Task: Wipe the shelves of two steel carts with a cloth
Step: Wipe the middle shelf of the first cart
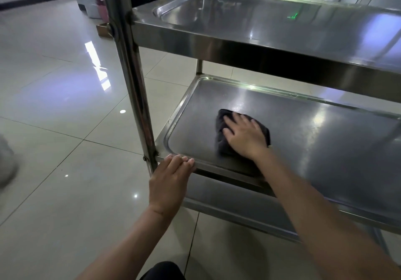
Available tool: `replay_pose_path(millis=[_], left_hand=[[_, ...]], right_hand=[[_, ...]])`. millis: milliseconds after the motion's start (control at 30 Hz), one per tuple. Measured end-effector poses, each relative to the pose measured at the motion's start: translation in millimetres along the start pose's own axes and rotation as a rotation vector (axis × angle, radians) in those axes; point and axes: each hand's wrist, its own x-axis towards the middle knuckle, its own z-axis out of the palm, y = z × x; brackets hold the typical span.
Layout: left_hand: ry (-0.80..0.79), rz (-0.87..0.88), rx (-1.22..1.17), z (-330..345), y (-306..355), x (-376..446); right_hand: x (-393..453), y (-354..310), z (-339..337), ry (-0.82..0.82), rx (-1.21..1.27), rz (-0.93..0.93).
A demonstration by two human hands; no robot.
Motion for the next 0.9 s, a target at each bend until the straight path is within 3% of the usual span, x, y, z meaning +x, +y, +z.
replay_pose_path(millis=[200, 367, 467, 700, 900], left_hand=[[-0.028, 0.034, 0.019, 10, -7, -4], [-0.033, 0.048, 0.041, 5, -12, -1], [0.017, 0.041, 0.048, 0, -8, -1], [0.033, 0.015, -0.015, 2, -5, -3], [0.022, -0.006, -0.038, 0, -5, -1]], right_hand=[[70, -6, -10, 0.014, 0.009, 0.131], [59, -80, -1, -0.043, -0.010, -0.152], [20, -75, 9, -0.063, 0.014, -0.259], [22, 3, 2, 0.022, 0.030, -0.015], [68, -58, 1, 0.075, 0.125, -0.053]])
